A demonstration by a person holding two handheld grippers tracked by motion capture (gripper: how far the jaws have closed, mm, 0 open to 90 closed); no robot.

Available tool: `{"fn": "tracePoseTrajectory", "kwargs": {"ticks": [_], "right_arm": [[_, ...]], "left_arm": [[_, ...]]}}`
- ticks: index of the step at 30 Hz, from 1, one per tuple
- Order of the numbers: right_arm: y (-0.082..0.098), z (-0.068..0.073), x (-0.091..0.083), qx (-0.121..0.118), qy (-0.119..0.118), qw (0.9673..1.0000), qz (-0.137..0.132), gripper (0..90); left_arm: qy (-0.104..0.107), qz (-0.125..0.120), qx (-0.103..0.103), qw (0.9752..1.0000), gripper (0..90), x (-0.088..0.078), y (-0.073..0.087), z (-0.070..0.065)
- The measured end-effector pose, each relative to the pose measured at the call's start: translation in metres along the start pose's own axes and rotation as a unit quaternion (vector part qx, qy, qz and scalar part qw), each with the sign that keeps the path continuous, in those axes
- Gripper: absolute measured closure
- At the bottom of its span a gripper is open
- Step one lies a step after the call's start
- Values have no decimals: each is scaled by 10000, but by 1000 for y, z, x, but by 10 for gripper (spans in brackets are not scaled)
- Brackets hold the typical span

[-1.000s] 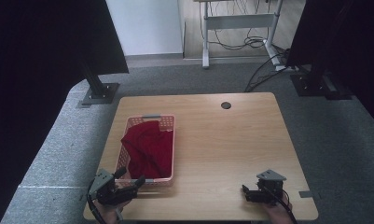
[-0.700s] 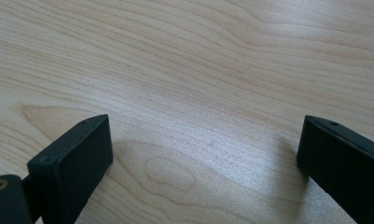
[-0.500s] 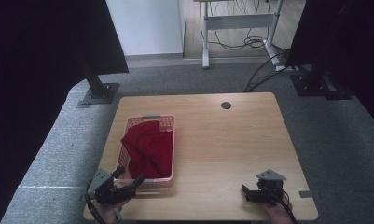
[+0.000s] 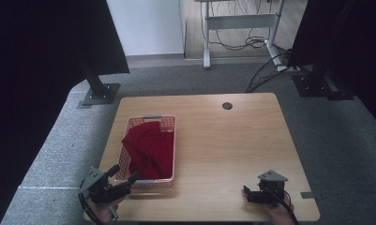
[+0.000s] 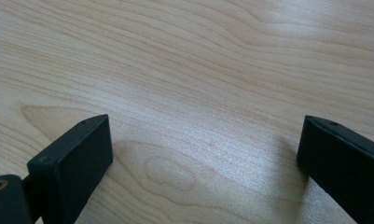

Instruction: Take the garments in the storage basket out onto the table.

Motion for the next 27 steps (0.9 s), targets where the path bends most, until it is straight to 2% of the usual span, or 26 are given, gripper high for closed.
{"fn": "tracePoseTrajectory", "kwargs": {"ticks": [27], "right_arm": [[0, 0, 0, 1, 0, 10000, 0, 32]], "left_arm": [[-109, -38, -85, 9999, 90, 4, -5, 8]]}}
Point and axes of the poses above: each handheld gripper's, and its own axes: x roughly forward along the jaws, y roughly out of its underside, z roughly to its left, the point moved 4 cm from there along x, roughly forward along the jaws, and after that the axes turned 7 degrees about -y, right-handed, at the moved point
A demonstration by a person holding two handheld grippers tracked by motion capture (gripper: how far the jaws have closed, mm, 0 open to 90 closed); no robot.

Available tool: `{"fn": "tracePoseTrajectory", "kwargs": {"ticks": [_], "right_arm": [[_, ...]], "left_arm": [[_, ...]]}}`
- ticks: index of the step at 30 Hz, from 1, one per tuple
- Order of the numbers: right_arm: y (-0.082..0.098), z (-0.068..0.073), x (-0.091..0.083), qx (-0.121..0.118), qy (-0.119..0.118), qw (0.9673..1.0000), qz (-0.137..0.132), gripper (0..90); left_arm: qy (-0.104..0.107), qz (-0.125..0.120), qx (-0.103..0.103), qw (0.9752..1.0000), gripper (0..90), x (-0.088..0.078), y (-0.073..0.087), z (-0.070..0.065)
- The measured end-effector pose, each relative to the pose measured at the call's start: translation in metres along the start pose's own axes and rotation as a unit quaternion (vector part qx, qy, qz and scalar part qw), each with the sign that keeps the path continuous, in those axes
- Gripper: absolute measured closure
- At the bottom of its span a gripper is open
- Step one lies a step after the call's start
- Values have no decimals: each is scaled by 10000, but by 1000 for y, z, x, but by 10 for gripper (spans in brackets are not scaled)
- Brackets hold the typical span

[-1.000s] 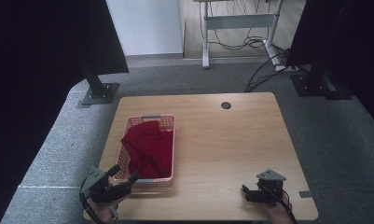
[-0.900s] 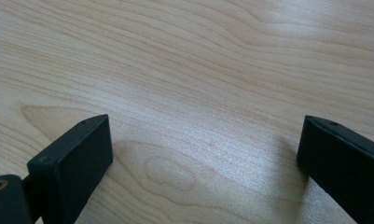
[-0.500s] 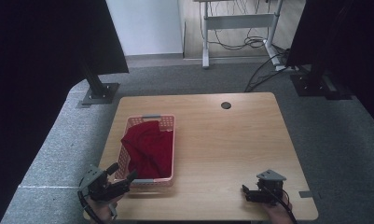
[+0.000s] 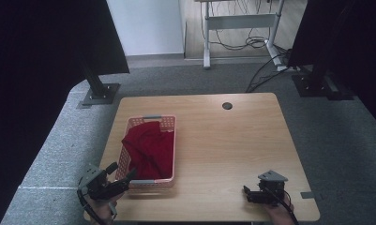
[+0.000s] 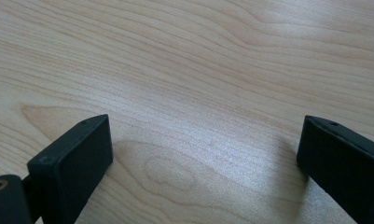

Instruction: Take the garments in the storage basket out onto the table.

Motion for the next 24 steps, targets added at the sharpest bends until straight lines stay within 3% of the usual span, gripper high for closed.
{"fn": "tracePoseTrajectory", "kwargs": {"ticks": [12, 24], "right_arm": [[0, 0, 0, 0, 0, 10000, 0, 32], [0, 0, 0, 0, -1, 10000, 0, 33]], "left_arm": [[-55, 67, -34, 10000, 90, 6, 0, 5], [-164, 142, 139, 9997, 90, 13, -5, 5]]}}
Point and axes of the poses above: each handheld gripper's, and its own axes: x roughly forward along the jaws, y roughly out of its underside, z roughly to its left, the point moved 4 cm from there along x, roughly forward along the jaws, and after that the axes turned 7 degrees about -y, right-handed, at the moved point
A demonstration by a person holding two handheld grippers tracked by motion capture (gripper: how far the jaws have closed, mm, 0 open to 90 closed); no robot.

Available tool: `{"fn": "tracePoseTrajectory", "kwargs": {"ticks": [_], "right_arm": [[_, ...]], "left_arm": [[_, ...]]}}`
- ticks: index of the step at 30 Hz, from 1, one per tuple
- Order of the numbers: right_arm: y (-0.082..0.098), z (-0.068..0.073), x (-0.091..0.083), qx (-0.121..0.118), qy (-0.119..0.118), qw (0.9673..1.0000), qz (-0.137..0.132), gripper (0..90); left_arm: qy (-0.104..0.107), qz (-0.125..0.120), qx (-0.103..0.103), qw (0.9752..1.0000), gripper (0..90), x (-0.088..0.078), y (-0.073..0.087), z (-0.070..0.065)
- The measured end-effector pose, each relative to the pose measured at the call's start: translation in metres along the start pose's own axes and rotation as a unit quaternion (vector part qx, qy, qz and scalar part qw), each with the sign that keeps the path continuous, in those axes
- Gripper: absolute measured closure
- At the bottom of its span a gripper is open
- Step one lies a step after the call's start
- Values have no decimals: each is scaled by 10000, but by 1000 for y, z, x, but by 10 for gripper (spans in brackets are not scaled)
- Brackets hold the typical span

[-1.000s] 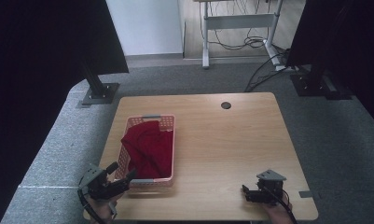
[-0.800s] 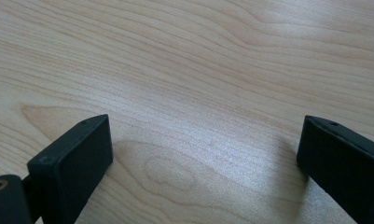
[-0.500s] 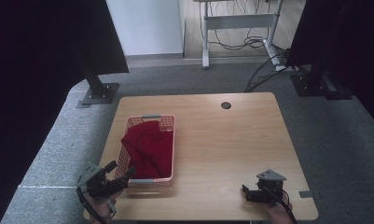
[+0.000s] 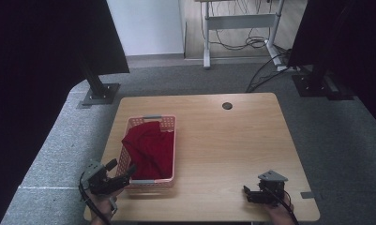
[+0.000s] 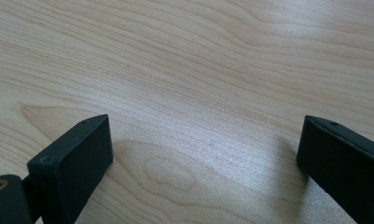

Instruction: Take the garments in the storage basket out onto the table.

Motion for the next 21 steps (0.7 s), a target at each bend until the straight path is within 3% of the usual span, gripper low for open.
{"fn": "tracePoseTrajectory", "kwargs": {"ticks": [21], "right_arm": [[0, 0, 0, -2, 0, 10000, 1, 33]], "left_arm": [[-119, 235, 68, 9996, 84, 23, -6, 0]]}}
Point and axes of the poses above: each handheld gripper's, and its own axes: x roughly forward along the jaws, y roughly out of its underside, z roughly to its left, the point moved 4 cm from there along x, roughly forward along the jaws, and after that the axes turned 7 degrees about -y, right-handed, at the moved point
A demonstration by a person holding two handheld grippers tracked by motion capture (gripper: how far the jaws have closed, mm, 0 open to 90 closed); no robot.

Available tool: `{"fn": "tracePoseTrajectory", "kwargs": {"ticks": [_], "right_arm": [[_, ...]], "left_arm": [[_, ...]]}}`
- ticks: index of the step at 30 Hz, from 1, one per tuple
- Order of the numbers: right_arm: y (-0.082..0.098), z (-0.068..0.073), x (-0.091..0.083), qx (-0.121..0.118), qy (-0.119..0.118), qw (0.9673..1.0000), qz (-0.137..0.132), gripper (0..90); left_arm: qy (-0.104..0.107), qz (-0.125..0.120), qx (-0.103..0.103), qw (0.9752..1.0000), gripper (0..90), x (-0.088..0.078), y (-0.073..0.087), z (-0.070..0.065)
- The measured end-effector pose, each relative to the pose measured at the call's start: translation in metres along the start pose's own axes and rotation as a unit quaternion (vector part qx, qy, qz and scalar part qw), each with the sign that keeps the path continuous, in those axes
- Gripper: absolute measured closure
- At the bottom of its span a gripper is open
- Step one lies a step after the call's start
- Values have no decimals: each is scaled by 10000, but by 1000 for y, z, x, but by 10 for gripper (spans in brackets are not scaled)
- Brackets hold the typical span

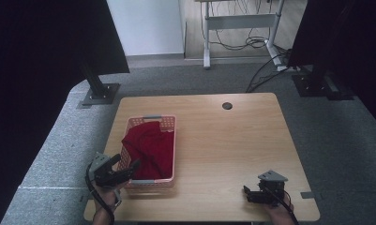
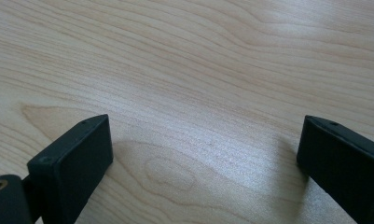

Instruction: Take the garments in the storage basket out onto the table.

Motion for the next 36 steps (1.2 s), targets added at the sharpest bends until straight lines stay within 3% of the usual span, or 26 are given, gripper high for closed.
{"fn": "tracePoseTrajectory", "kwargs": {"ticks": [17, 22, 36], "right_arm": [[0, 0, 0, 0, 0, 10000, 0, 32], [0, 0, 0, 0, 0, 10000, -1, 32], [0, 0, 0, 0, 0, 10000, 0, 32]], "left_arm": [[-23, 204, -49, 9998, 81, 19, -4, 1], [-119, 186, 39, 9997, 81, 23, -5, -1], [-47, 379, -145, 9992, 78, 39, -12, -1]]}}
Point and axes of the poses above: each handheld gripper's, and its own axes: x roughly forward along the jaws, y roughly out of its underside, z roughly to its left, the point moved 4 cm from there along x, roughly forward along the jaws, and after that the axes turned 7 degrees about -y, right-handed, at the moved point
